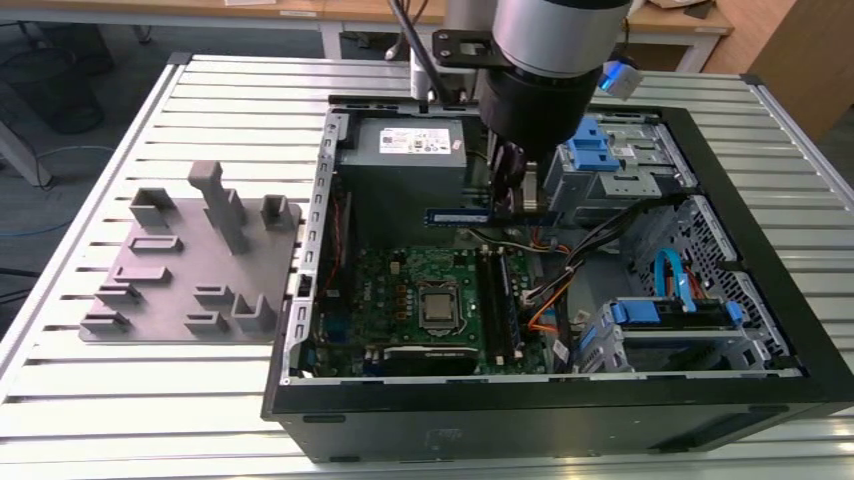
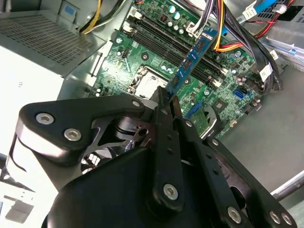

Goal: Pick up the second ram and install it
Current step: 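Pick up the second ram and move it above second insertion slot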

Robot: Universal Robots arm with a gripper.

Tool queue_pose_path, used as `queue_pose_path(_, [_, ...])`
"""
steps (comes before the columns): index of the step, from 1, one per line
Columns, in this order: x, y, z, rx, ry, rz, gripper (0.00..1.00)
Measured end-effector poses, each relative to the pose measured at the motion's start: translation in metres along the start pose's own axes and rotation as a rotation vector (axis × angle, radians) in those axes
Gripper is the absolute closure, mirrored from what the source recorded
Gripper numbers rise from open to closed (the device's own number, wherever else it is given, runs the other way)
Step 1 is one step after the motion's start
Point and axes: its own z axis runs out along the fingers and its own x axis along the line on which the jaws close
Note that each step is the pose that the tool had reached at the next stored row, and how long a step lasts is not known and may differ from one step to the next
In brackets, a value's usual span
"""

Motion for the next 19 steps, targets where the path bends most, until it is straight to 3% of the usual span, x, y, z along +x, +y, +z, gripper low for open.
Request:
queue_pose_path(8, [0.013,0.0003,0.0138,0.0,-0.0002,0.0,0.86])
queue_pose_path(19, [0.0185,0.0,0.033,-0.0002,0.0,0.0,0.86])
